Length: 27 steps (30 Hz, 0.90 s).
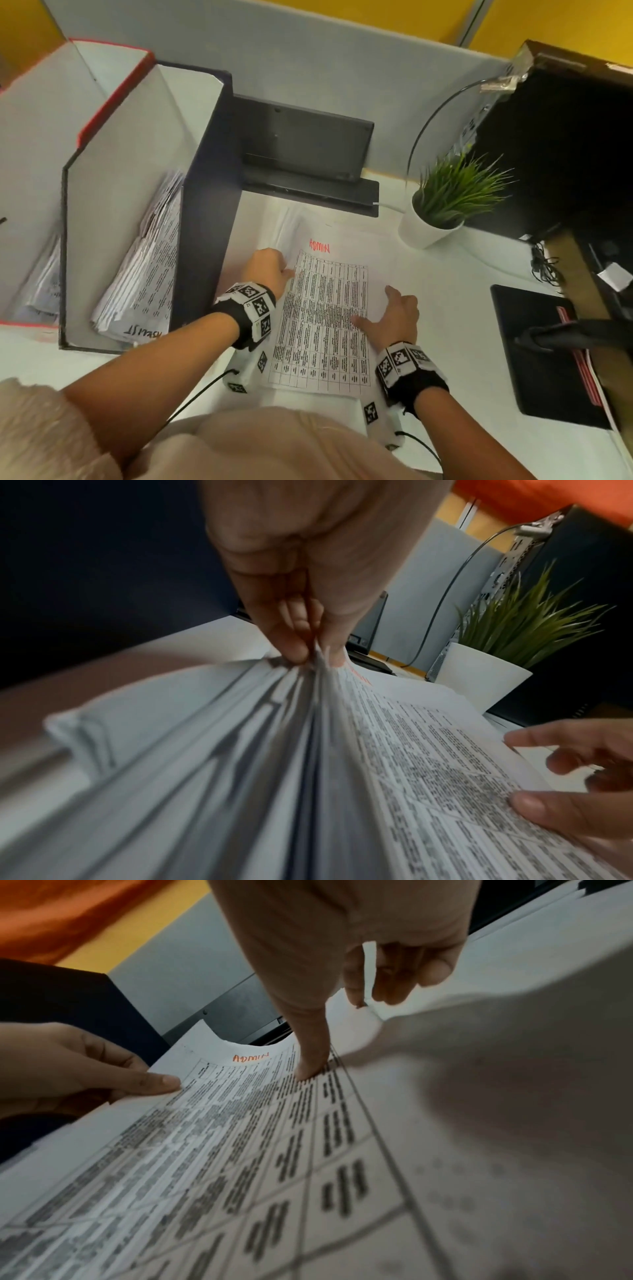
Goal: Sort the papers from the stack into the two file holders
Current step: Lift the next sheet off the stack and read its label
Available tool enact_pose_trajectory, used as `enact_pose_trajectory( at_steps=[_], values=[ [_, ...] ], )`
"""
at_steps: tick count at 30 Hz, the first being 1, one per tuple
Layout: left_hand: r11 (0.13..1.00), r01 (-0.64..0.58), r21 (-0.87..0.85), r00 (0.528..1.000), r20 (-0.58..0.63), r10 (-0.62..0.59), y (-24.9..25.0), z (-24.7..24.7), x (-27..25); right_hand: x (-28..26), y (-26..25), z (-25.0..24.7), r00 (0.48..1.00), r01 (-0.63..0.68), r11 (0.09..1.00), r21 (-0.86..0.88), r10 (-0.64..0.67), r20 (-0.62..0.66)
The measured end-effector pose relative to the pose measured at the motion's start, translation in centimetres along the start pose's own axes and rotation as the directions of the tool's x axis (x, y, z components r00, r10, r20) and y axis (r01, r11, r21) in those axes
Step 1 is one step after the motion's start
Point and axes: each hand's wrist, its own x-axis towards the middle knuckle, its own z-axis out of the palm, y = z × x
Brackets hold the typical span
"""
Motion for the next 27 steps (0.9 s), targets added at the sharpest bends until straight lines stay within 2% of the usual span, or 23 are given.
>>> enact_pose_trajectory(
  at_steps=[2,4,7,9,11,15,18,22,24,27],
  values=[
    [0.997,-0.012,0.076,1.0,-0.008,0.013,-0.1,-0.2,-0.3,0.0,-0.3,0.1,0.999,0.052,0.997,0.065,-0.051,-0.018],
    [0.992,-0.075,0.098,0.994,-0.073,0.082,0.0,-0.3,-0.8,0.1,-0.6,0.2,0.996,0.077,0.976,0.202,-0.084,0.03],
    [0.963,-0.264,-0.051,0.944,-0.217,0.247,0.1,-0.4,-1.5,0.4,-0.9,0.1,0.994,0.029,0.943,0.332,-0.062,0.088],
    [0.927,-0.328,-0.179,0.925,-0.261,0.277,0.1,-0.6,-1.8,0.8,-0.6,-0.2,0.997,-0.025,0.917,0.398,-0.005,0.074],
    [0.912,-0.292,-0.286,0.942,-0.251,0.223,0.1,-0.8,-1.8,1.1,-0.2,-0.7,0.996,-0.088,0.867,0.49,0.067,0.06],
    [0.906,-0.151,-0.395,0.988,-0.084,0.128,-0.2,-0.9,-1.0,1.9,0.5,-1.7,0.985,-0.174,0.741,0.648,0.142,0.103],
    [0.879,-0.11,-0.465,0.993,-0.021,0.113,0.0,-1.4,-0.4,2.1,0.8,-1.9,0.985,-0.167,0.766,0.621,0.158,0.069],
    [0.823,-0.085,-0.562,0.99,0.043,0.131,0.3,-2.1,-0.2,1.7,0.9,-1.7,0.98,-0.146,0.65,0.746,0.201,0.017],
    [0.81,-0.07,-0.582,0.986,0.082,0.145,0.3,-2.2,-0.2,1.7,0.9,-1.8,0.987,-0.114,0.645,0.755,0.163,0.011],
    [0.828,-0.041,-0.559,0.988,0.099,0.116,0.3,-2.1,0.0,1.8,1.2,-1.8,0.999,-0.006,0.731,0.683,0.026,-0.019]
  ],
)
